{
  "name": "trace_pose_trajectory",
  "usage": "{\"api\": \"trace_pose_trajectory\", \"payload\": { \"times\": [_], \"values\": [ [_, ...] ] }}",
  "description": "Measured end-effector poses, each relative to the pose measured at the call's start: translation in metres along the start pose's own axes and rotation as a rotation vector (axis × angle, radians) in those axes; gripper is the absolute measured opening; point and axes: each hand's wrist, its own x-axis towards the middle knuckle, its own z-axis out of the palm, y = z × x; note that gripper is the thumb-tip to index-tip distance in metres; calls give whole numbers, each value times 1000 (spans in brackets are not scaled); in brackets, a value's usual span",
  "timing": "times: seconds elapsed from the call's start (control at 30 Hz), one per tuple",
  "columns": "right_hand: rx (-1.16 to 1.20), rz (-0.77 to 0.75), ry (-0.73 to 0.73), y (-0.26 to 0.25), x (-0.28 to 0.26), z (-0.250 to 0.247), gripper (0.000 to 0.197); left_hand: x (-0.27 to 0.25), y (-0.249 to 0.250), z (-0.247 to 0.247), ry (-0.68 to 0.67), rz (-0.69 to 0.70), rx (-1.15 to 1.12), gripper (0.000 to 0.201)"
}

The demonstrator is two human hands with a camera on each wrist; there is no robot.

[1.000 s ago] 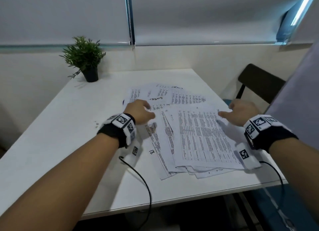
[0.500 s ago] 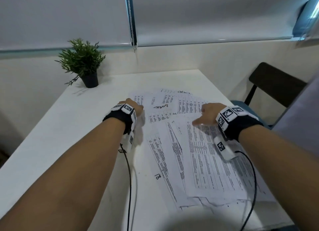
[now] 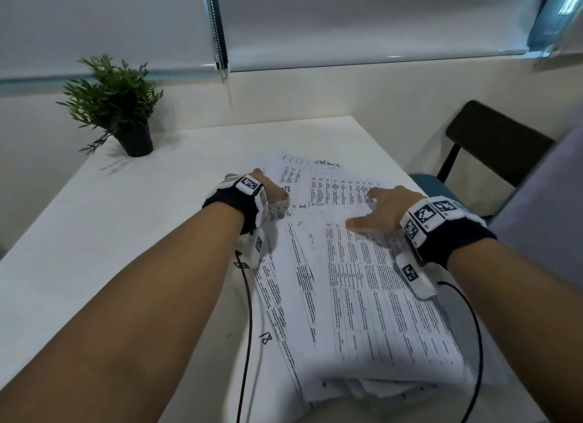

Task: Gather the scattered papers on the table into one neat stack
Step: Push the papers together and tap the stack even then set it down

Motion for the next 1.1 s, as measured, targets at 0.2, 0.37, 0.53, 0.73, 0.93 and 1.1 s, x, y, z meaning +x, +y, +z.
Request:
{"api": "trace_pose_trajectory", "payload": {
  "times": [0.2,0.37,0.53,0.73,0.93,1.1],
  "values": [
    [42,105,-51,47,-55,-3,119,-18,-26,-1,-23,-30,47,94],
    [95,132,-107,32,-93,22,114,-48,-20,4,-102,50,-81,100],
    [52,99,-72,1,-99,25,110,-64,-20,3,-165,97,-266,104],
    [157,-16,0,-33,-84,23,93,-74,-61,-4,-6,53,-377,109],
    [171,16,-11,-18,-70,12,90,-104,-115,1,0,-102,-101,108],
    [149,-80,-41,-48,-56,0,95,-122,-67,7,-155,49,-176,104]
  ]
}}
